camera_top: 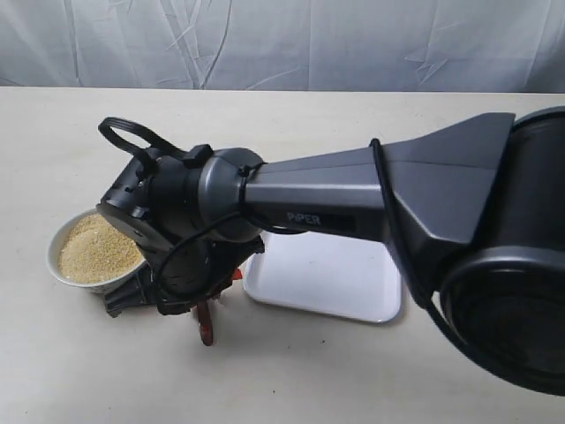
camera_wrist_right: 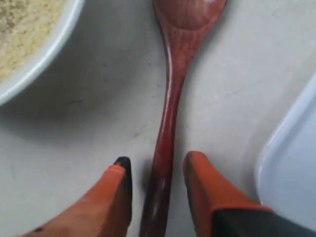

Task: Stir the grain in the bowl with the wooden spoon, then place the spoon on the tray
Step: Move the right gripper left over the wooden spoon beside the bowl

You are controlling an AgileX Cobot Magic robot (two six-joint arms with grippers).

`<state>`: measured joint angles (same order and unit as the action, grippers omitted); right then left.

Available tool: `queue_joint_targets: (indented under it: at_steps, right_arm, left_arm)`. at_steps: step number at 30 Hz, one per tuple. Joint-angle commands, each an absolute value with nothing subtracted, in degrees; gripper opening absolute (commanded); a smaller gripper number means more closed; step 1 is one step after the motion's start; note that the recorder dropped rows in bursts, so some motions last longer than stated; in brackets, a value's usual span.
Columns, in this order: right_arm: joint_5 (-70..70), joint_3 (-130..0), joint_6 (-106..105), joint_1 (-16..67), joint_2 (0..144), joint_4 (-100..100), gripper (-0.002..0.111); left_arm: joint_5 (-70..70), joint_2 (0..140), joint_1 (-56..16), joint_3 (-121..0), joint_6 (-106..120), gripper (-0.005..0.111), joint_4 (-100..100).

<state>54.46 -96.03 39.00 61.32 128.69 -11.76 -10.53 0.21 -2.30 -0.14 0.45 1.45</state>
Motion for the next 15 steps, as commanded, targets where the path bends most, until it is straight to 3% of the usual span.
queue_joint_targets:
  at_steps: [1, 3, 7, 15]
  right_arm:
    - [54.5, -96.3, 39.2, 61.3, 129.5, -11.4, 0.037]
    - [54.7, -96.3, 39.2, 61.3, 129.5, -11.4, 0.031]
    - [56.2, -96.3, 39.2, 61.3, 129.4, -11.5, 0.0]
    - [61.1, -96.3, 39.4, 60.5, 122.3, -15.4, 0.0]
  left_arm:
    - [-10.3, 0.0, -2.4, 0.0, 0.4, 0.0, 1.6]
    - [-10.3, 0.0, -2.4, 0.0, 0.4, 0.0, 1.6]
    - [-10.3, 0.0, -2.4, 0.0, 0.4, 0.0, 1.6]
    - [-10.3, 0.0, -2.4, 0.0, 0.4, 0.0, 1.6]
